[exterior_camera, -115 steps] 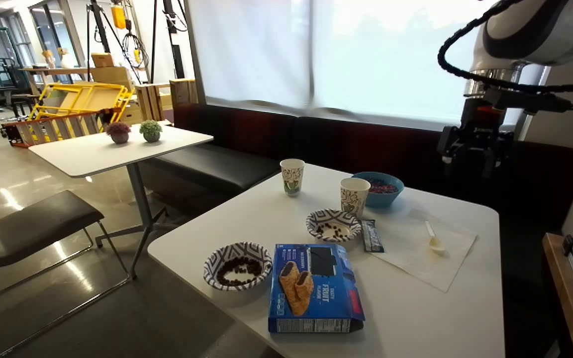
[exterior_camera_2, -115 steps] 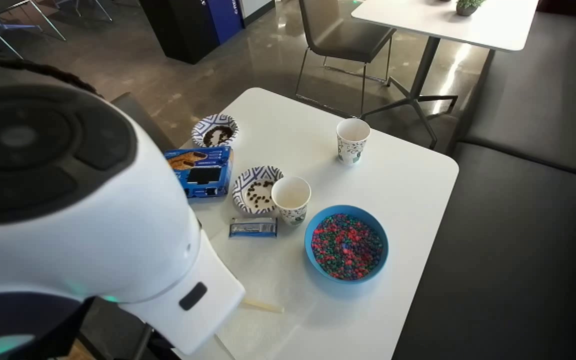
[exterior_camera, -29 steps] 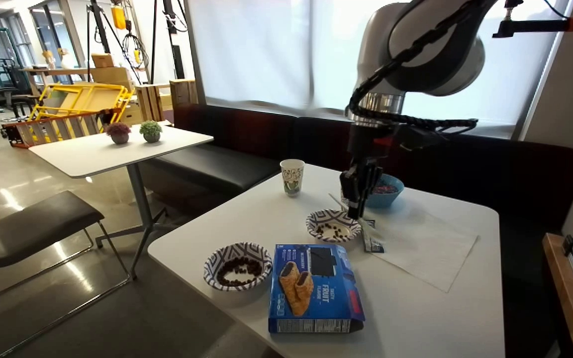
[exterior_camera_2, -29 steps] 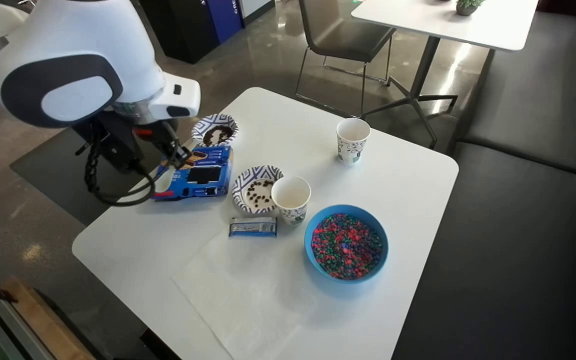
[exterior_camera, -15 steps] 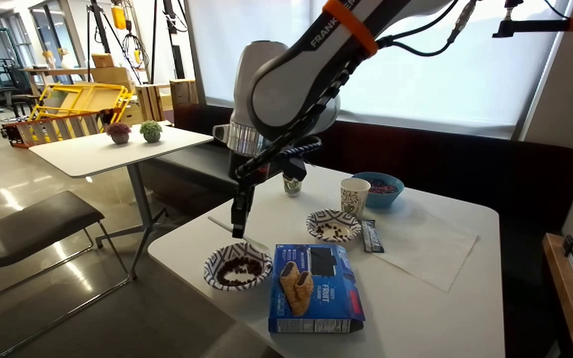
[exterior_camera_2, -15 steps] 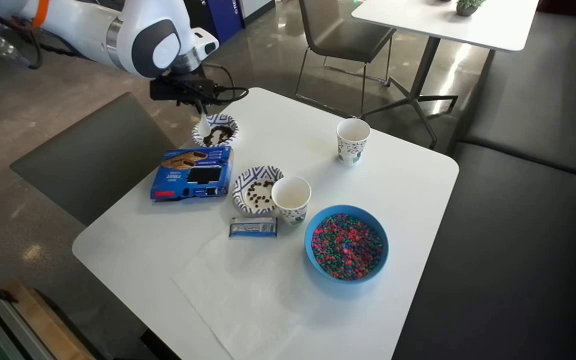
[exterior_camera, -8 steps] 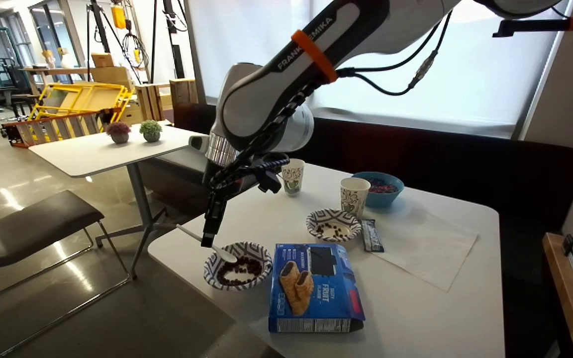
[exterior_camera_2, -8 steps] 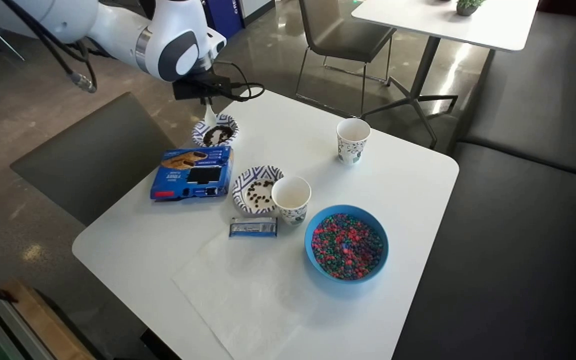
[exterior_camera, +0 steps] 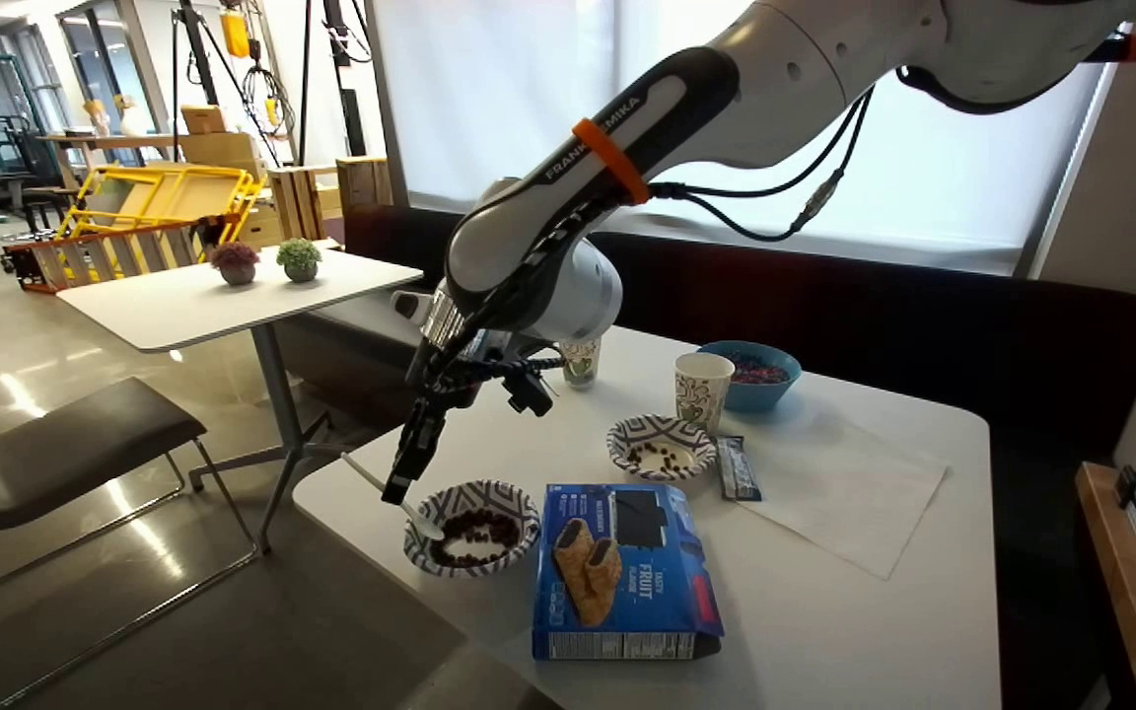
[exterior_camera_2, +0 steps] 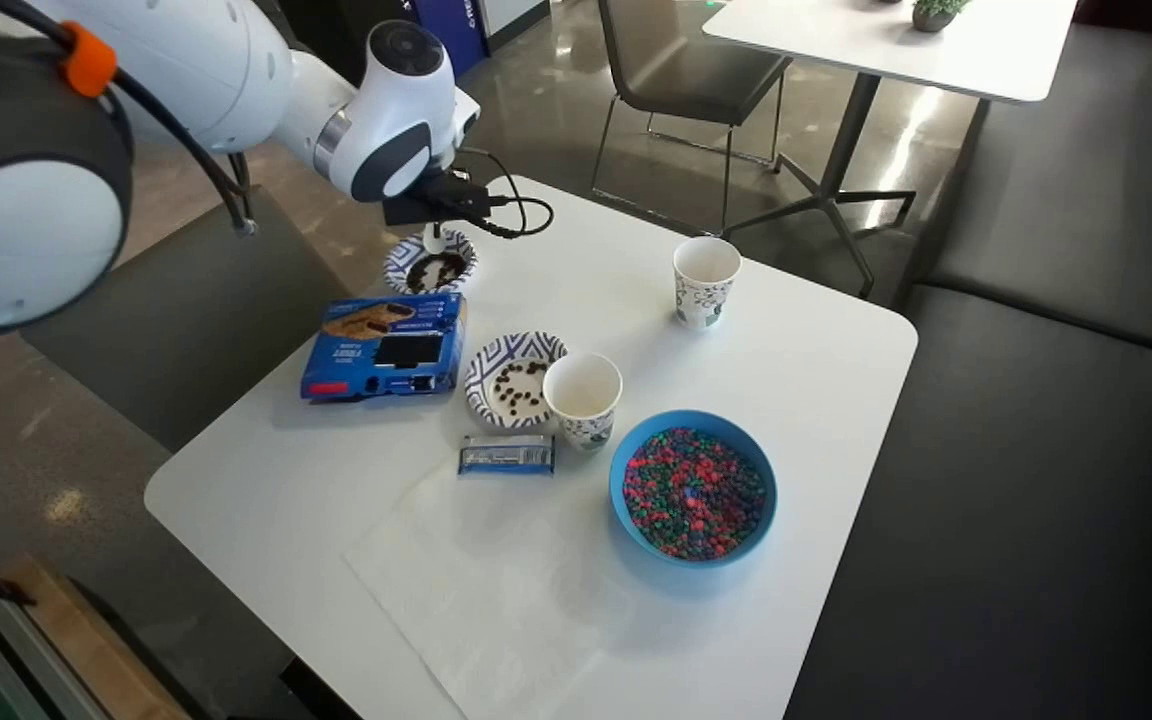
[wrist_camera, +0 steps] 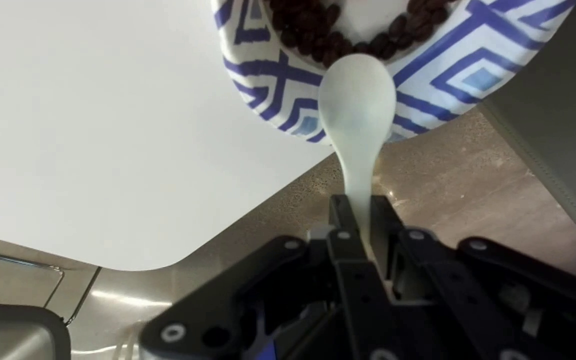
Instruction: Use the spoon to move some of the brown objects from the left plate to the right plate
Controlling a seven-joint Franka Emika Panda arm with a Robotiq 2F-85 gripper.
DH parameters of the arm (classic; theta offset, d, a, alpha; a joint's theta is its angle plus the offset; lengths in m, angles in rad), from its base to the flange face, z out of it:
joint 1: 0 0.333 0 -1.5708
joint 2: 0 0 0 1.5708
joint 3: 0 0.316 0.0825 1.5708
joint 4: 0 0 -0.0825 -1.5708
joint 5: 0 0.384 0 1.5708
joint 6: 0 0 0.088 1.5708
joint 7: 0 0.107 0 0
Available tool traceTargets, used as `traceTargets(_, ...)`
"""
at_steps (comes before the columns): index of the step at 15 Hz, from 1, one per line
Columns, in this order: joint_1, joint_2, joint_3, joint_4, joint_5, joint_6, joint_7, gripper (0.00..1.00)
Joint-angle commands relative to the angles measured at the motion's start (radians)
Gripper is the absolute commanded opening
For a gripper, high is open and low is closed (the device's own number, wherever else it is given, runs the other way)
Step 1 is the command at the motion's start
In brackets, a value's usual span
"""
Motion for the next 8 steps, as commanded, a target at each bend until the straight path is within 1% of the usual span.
traceTargets(1, -0.057, 0.054, 0.07, 0.013, 0.038, 0.033, -0.075, 0.03)
traceTargets(8, -0.127, 0.068, 0.119, -0.021, 0.063, 0.058, -0.137, 0.03)
